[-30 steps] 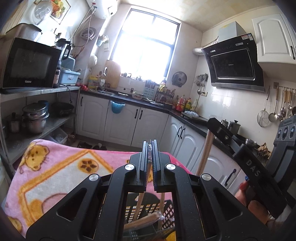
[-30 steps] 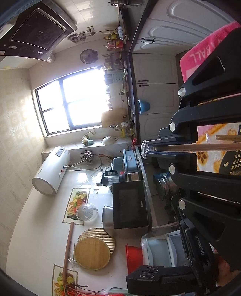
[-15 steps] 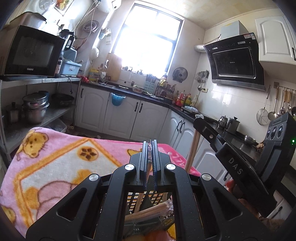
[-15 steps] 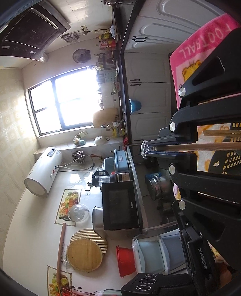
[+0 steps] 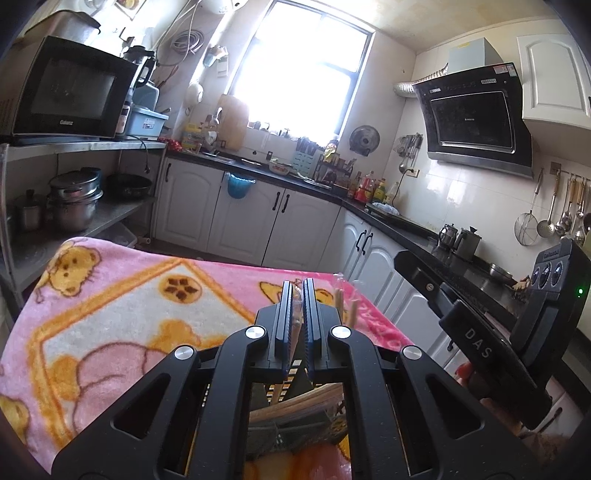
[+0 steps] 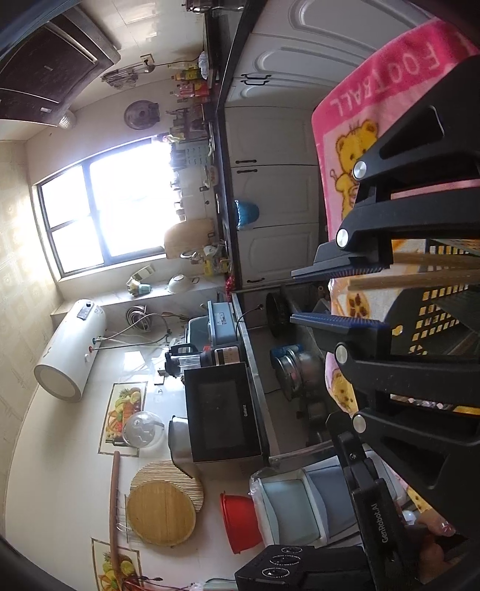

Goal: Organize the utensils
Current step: 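Lower the chopsticks into the caddy and open the left gripper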

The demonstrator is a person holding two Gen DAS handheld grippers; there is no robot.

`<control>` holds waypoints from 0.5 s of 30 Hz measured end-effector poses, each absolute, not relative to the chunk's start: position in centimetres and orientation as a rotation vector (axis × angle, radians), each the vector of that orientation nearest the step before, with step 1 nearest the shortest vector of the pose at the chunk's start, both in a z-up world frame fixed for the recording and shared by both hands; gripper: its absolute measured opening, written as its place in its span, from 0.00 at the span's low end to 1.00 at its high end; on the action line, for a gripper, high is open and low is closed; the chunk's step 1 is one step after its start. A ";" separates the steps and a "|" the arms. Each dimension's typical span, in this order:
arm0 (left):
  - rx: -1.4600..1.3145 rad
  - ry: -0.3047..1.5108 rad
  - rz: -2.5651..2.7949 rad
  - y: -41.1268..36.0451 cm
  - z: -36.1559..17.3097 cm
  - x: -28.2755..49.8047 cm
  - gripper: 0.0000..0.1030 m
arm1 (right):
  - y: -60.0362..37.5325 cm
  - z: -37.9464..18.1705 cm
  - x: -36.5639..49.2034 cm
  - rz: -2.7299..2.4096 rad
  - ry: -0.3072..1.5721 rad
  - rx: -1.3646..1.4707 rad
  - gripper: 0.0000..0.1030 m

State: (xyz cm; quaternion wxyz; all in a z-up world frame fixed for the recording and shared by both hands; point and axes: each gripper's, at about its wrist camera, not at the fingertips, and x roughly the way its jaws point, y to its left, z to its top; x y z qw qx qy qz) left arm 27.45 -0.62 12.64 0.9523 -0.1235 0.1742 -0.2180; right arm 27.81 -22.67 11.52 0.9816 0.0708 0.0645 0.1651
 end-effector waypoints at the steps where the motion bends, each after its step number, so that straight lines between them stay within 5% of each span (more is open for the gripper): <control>1: -0.252 0.357 -0.443 -0.6 12.7 27.4 0.02 | -22.8 11.5 27.6 0.332 0.134 0.142 0.20; 8: -0.258 0.381 -0.443 0.0 12.7 26.6 0.03 | -23.6 11.4 26.0 0.322 0.204 0.130 0.30; 15: -0.278 0.393 -0.436 0.9 12.4 25.5 0.21 | -23.8 10.8 24.4 0.322 0.291 0.096 0.37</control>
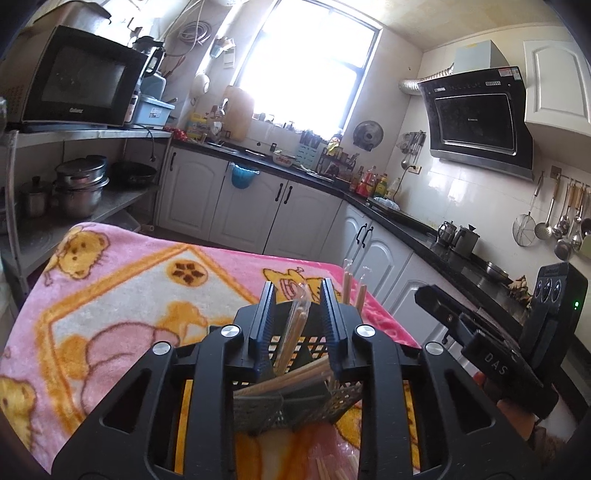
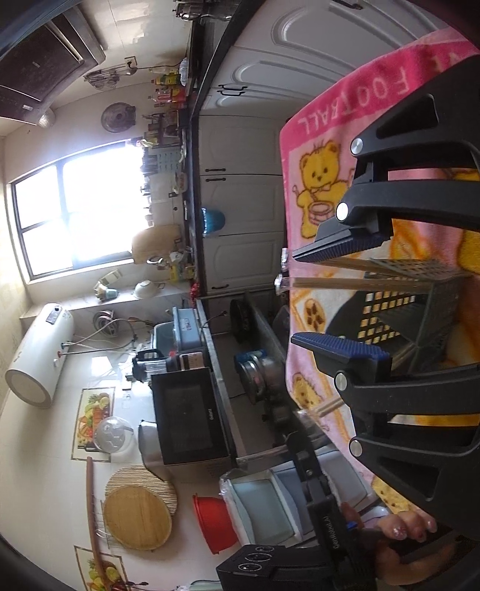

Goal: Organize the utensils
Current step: 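Lower the chopsticks into the caddy and open the left gripper, then move the left gripper down to the next wrapped chopstick pair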

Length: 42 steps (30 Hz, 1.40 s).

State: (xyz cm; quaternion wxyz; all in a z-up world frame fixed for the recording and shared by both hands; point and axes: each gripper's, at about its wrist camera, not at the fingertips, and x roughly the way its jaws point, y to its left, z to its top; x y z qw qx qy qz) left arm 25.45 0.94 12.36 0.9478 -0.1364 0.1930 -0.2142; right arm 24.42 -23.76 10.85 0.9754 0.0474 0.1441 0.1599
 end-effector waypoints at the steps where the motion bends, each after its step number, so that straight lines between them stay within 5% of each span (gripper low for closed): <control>1: -0.281 0.393 -0.430 1.1 12.3 25.1 0.26 | -23.7 10.7 24.2 0.320 0.302 0.088 0.38; 10: -0.254 0.365 -0.404 2.0 12.5 22.6 0.70 | -23.7 9.5 22.6 0.320 0.385 0.062 0.42; 16: -0.250 0.359 -0.394 2.3 12.4 21.4 0.85 | -24.0 9.1 21.8 0.316 0.410 0.053 0.45; 42: -0.196 0.513 -0.353 2.6 7.3 18.3 0.89 | -23.2 6.0 18.0 0.366 0.535 -0.022 0.52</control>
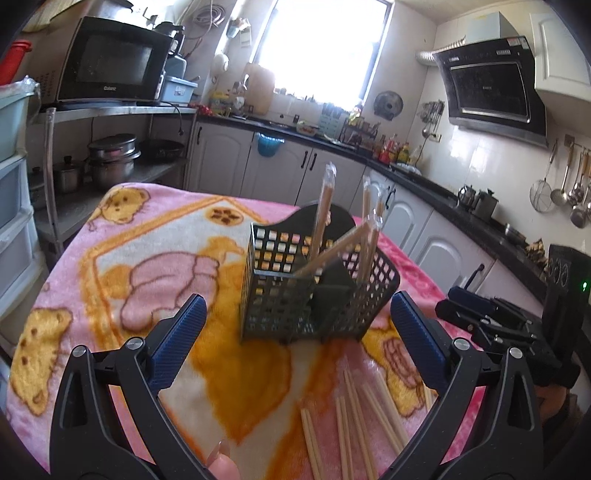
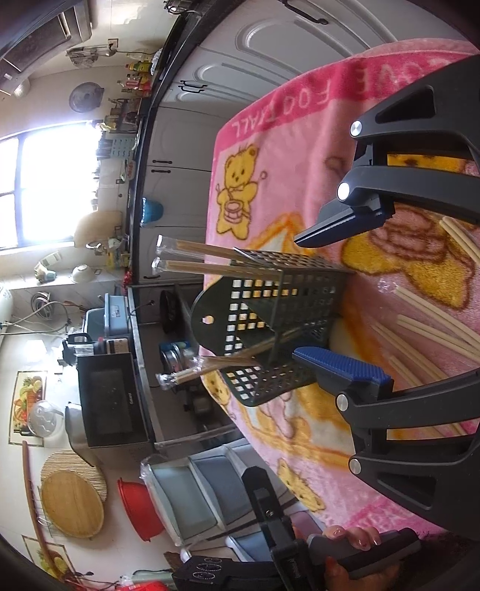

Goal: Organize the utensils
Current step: 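Move the left gripper down to the next wrapped chopstick pair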

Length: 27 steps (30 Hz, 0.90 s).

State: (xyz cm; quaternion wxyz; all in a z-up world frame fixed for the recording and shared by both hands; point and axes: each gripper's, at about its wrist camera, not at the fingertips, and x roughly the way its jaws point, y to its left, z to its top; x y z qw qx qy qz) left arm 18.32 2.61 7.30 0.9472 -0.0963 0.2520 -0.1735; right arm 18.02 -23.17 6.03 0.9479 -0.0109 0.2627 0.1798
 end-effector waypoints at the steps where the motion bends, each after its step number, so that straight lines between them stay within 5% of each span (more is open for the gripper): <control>1: -0.191 0.519 -0.354 2.5 7.1 18.2 0.89 | -23.1 5.9 17.9 0.367 0.541 -0.027 0.52; 27: -0.097 0.694 -0.422 -0.9 2.0 17.5 0.89 | -24.1 1.4 16.9 0.386 0.712 -0.046 0.52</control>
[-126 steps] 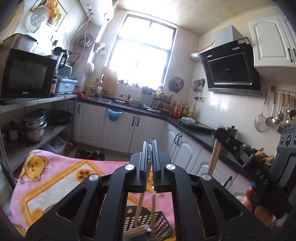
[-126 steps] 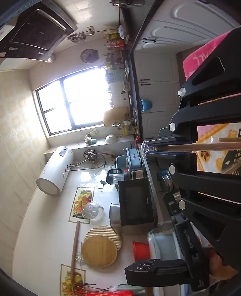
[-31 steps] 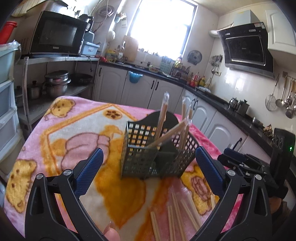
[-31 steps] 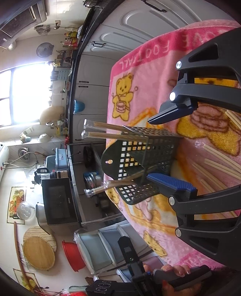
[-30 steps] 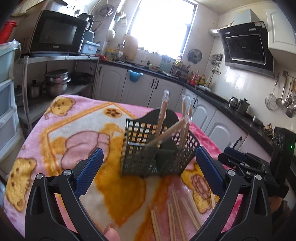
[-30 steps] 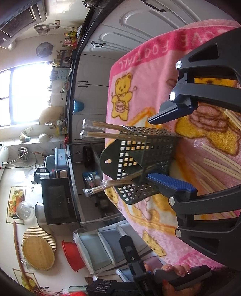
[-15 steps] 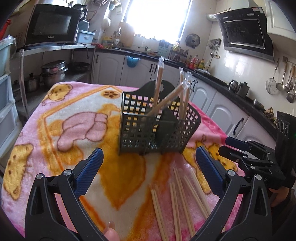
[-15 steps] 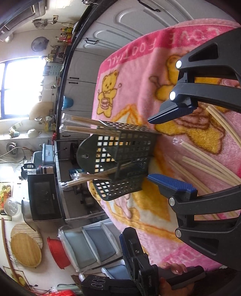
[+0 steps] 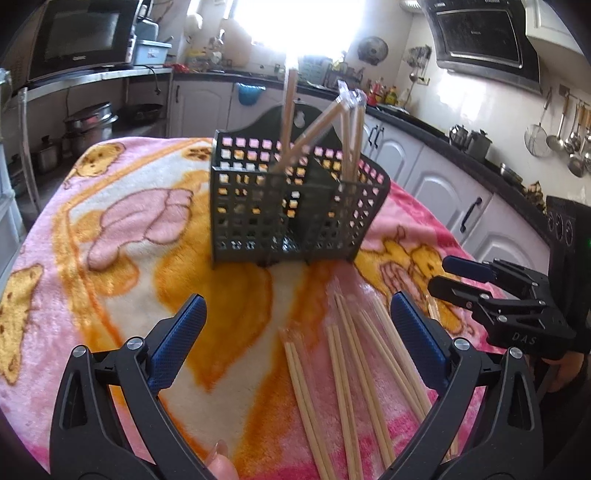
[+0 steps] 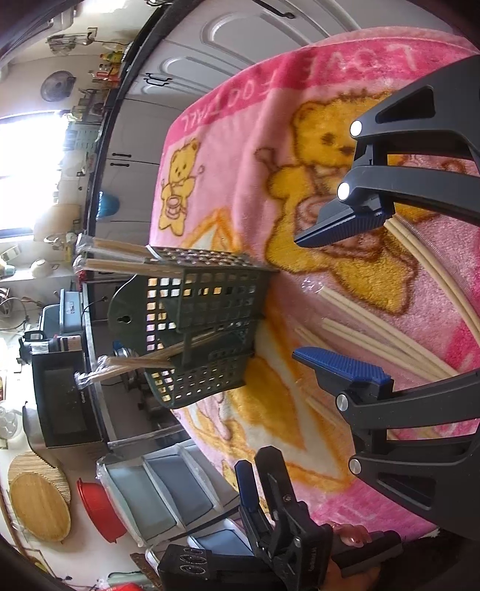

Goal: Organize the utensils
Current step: 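Move the left gripper down to the next wrapped chopstick pair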

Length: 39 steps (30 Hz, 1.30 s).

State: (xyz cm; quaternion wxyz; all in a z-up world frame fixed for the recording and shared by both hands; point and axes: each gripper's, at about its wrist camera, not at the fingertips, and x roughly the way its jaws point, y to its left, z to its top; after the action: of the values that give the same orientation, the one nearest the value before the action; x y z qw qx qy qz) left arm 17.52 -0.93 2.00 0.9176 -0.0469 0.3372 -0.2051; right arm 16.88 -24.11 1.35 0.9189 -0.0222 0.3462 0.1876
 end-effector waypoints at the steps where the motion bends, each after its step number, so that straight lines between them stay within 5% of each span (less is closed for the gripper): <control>1: -0.091 0.704 -0.427 -1.2 1.7 17.5 0.89 | -24.2 1.2 17.0 0.387 0.719 -0.041 0.52; 8: -0.065 0.767 -0.470 -2.5 0.4 17.7 0.80 | -25.0 0.1 17.6 0.383 0.769 -0.009 0.52; 15: -0.056 0.850 -0.539 -3.7 -1.0 18.3 0.42 | -25.2 -0.3 18.0 0.393 0.791 0.002 0.49; 18: -0.039 0.877 -0.557 -4.4 -1.5 18.5 0.34 | -25.1 -0.5 18.4 0.399 0.806 0.002 0.45; 39: 0.049 0.984 -0.555 -6.4 -4.0 20.8 0.17 | -23.4 -4.3 23.6 0.424 1.011 0.053 0.32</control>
State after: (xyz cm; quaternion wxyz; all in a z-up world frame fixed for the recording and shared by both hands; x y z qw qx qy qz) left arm 20.83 -6.36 -4.04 0.8444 0.0232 0.4662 -0.2627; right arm 23.57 -23.43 -4.32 0.8531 0.0252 0.4806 0.2015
